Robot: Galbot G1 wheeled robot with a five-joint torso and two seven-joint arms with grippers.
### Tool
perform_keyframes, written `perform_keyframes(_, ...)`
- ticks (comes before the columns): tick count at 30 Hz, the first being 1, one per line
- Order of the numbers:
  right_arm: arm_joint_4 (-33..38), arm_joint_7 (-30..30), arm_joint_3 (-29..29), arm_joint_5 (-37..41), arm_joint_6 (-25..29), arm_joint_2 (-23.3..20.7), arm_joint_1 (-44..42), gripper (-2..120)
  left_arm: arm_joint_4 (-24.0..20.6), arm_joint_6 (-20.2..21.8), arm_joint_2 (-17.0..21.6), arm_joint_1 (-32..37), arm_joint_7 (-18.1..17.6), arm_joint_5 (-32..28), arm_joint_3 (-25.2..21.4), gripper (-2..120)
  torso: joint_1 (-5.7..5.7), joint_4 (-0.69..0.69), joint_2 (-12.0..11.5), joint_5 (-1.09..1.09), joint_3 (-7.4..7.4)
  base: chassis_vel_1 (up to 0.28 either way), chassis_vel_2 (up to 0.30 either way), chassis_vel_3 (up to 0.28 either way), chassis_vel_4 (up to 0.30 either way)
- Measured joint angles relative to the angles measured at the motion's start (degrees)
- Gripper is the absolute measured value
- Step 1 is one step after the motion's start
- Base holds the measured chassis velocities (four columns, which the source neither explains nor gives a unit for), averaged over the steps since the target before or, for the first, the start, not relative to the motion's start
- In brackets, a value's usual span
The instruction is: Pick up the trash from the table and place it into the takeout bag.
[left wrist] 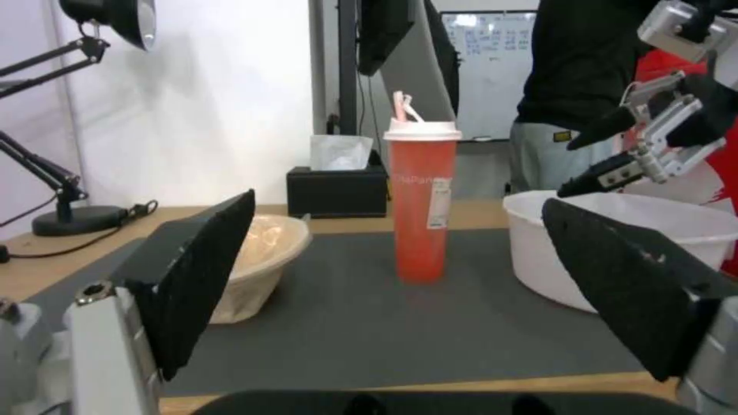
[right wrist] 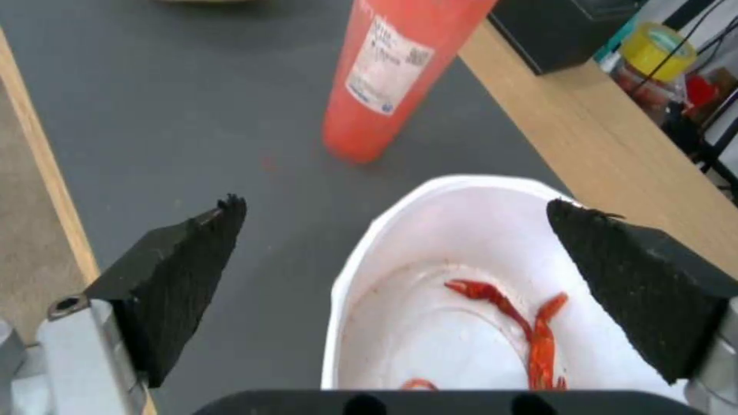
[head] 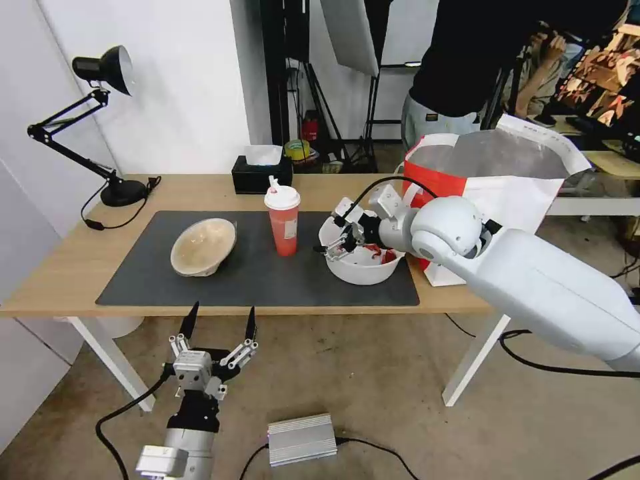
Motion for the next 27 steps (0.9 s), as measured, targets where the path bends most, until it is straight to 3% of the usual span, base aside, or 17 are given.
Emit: perform_keyframes(27, -6.32, -0.28, -2.58, 4.45, 0.18, 0.95, 1.12, 100, 1.48, -1.44, -1.48, 0.11, 0.0, 2.0, 0.73, 100, 0.0, 0.0, 0.0, 0.0, 0.0, 0.0, 0.0, 0.0, 0.0)
